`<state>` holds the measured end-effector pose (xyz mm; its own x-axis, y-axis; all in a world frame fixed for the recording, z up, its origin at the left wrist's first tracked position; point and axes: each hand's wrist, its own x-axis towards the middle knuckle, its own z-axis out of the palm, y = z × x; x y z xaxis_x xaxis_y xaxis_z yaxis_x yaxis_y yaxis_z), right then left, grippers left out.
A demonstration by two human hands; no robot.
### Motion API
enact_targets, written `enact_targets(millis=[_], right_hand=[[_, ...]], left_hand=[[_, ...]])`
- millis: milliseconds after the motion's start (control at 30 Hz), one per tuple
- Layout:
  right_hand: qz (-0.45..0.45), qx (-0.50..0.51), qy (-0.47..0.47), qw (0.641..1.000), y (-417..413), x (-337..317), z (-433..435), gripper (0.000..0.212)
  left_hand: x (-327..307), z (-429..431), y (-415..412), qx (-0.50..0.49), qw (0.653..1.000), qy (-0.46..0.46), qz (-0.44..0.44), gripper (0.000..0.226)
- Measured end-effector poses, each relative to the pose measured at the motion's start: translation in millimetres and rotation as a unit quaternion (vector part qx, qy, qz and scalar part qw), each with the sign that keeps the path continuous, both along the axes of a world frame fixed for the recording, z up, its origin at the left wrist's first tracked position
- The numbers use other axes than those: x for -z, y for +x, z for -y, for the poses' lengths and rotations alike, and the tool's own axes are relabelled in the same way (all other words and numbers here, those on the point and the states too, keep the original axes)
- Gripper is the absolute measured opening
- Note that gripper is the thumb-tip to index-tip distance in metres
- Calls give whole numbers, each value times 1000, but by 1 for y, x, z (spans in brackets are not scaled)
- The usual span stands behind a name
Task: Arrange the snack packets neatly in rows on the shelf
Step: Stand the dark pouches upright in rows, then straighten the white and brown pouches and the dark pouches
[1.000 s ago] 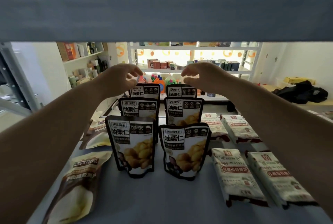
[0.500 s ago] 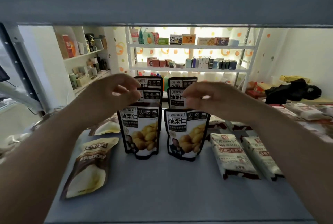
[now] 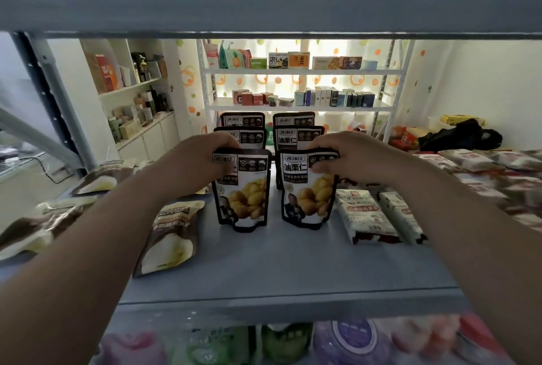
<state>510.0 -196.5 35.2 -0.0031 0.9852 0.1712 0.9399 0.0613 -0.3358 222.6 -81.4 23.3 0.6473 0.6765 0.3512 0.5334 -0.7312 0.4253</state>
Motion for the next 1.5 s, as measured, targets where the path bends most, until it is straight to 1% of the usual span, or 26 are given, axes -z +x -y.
enact_targets(millis=[100,200,267,333,367,467,567,633,767,900,1000,1067,1167,1233,1333,1433,1500], right_hand=[[15,9,-14,1000,0,-2,-2,52],[11,12,-20,1000,-3,-4,2,50],[-20,3,-3,1000,-7,-4,9,45],[-43,-5,37,998,-12,1,16,47],[-27,-3,64,998,-15,4,19,52],[69,14,134,988,-23,16,30,67],[154,13,184,971,-30,27,40,71],[169,-2,209,963,-39,35,48,70],[155,-46,248,955,-61,56,65,63],[107,-103,252,956,-87,82,78,61],[76,-124,235,961,-110,100,81,61],[54,-130,223,965,-126,109,80,60],[52,-137,196,969,-150,121,74,60],[34,-143,166,975,-167,126,68,60],[5,-140,124,982,-196,131,50,61],[-13,-119,111,987,-226,134,28,61],[-21,-94,124,988,-244,133,13,61]], left_hand=[[4,6,3,-13,999,34,5,31],[7,10,4,-23,998,49,21,34],[11,11,3,-27,998,56,16,39],[16,15,1,-33,997,74,10,51],[19,19,1,-36,996,81,16,56],[29,36,0,-51,992,107,45,65],[45,59,-4,-95,985,138,38,73],[55,76,-9,-121,981,150,4,74],[73,111,-19,-162,969,182,-28,66],[93,143,-33,-197,965,164,-58,76],[105,156,-48,-201,966,147,-73,77],[110,160,-59,-205,966,139,-74,75],[117,161,-79,-213,967,127,-59,71],[123,157,-96,-227,966,116,-48,66],[131,144,-123,-240,964,104,-48,66],[136,124,-153,-225,969,95,-46,65],[137,107,-173,-208,974,85,-35,60]])
